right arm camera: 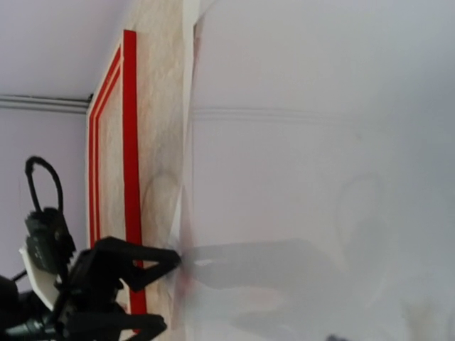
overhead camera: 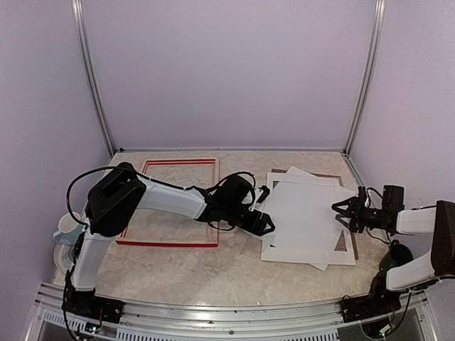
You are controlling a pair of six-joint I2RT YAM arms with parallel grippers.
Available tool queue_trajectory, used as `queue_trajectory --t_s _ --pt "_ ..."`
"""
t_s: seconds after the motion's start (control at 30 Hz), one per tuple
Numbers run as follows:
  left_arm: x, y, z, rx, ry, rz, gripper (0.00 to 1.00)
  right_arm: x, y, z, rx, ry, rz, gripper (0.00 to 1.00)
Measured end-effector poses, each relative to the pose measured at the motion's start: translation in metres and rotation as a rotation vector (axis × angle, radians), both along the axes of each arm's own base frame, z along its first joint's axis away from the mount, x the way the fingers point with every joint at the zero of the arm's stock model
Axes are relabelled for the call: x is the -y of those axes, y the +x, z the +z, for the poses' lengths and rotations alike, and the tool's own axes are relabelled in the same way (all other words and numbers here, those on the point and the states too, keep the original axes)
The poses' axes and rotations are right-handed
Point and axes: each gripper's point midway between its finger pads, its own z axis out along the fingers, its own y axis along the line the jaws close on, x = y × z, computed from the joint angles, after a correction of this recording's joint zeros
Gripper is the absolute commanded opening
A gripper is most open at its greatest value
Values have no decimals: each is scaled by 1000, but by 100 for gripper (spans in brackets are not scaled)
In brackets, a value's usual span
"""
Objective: Put the photo into the frame
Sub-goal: Pick up the glass panel from the mat board.
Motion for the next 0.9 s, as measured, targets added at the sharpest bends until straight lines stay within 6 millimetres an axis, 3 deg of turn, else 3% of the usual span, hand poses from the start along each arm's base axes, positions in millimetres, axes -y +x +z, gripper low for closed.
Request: queue_trajectory --t_s 0.17,0.33,0.53,0.9 --pt "0 0 0 0 0 0 77 -5 -5 -3 -12 4 27 50" --pt "0 0 0 0 0 0 77 -10 -9 -7 -24 16 53 35" --pt "0 0 0 1 0 0 78 -13 -10 -6 -22 26 69 33" --pt "0 0 0 3 -6 -2 80 -14 -11 -5 -20 29 76 6"
